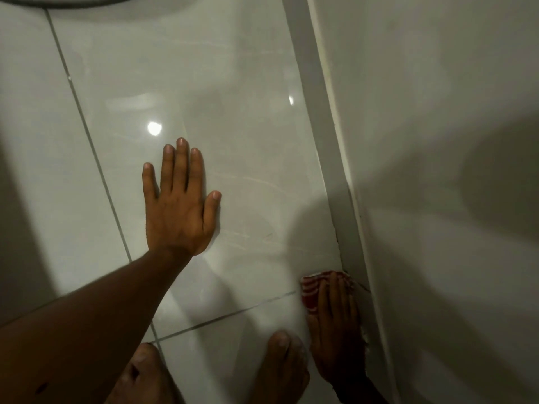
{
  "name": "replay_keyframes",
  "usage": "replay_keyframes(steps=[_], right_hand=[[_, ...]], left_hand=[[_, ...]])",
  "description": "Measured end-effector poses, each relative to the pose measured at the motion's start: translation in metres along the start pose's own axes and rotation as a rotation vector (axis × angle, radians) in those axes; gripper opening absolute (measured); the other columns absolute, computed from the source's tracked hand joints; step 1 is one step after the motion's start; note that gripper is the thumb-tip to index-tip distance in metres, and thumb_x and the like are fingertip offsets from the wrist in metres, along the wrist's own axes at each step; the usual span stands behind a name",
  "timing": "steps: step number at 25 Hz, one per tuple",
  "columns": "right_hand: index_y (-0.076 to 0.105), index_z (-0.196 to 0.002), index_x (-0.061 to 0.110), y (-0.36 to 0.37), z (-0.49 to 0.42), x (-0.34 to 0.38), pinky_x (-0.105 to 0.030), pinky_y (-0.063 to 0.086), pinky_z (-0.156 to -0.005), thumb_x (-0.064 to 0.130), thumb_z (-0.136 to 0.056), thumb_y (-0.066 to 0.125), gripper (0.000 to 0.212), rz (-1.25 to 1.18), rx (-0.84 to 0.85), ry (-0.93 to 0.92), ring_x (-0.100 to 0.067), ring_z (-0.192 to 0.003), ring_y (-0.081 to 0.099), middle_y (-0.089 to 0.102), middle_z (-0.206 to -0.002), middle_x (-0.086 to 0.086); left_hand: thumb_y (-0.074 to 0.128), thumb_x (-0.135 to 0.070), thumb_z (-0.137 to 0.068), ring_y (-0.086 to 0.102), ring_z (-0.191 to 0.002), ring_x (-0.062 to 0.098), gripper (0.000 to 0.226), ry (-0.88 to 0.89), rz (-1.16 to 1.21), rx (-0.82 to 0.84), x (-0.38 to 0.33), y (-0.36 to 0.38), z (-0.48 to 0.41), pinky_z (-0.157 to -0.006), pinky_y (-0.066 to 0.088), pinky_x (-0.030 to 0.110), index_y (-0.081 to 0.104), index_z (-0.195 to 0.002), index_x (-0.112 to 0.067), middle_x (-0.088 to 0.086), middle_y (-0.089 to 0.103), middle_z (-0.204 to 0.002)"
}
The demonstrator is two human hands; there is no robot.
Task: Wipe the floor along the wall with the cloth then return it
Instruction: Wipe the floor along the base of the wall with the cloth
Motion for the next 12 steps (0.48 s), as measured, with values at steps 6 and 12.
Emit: replay_keyframes(steps=[6, 12], right_hand=[[0.033, -0.158, 0.005, -0.043, -0.099, 0.038, -0.055, 0.032, -0.122, 0.037, -0.108, 0.026, 0.06, -0.103, -0.019, -0.003, -0.037, -0.157, 0.025, 0.027, -0.168, -0.021], [0.021, -0.162, 0.01, -0.112, -0.315, 0.1, -0.048, 0.013, -0.131, 0.043, -0.105, 0.019, 0.066, -0.162, -0.154, -0.021, -0.033, -0.159, 0.018, 0.024, -0.17, -0.018]], left_hand=[[0.021, -0.053, -0.112, -0.002, -0.175, 0.033, 0.081, 0.003, 0.012, -0.014, 0.0, 0.001, 0.002, -0.139, 0.003, 0.063, 0.006, -0.178, -0.009, 0.015, -0.001, -0.188], [0.021, -0.054, -0.111, 0.002, -0.175, 0.034, 0.081, 0.011, -0.006, -0.028, 0.002, 0.003, 0.003, -0.139, 0.004, 0.063, 0.011, -0.177, -0.009, 0.015, 0.003, -0.188]])
Point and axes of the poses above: each hand's wrist, its own z-axis away from the middle knuckle, its own y-axis out of the palm, x = y × z, the point moved 4 cm from there along -z, towards the middle knuckle
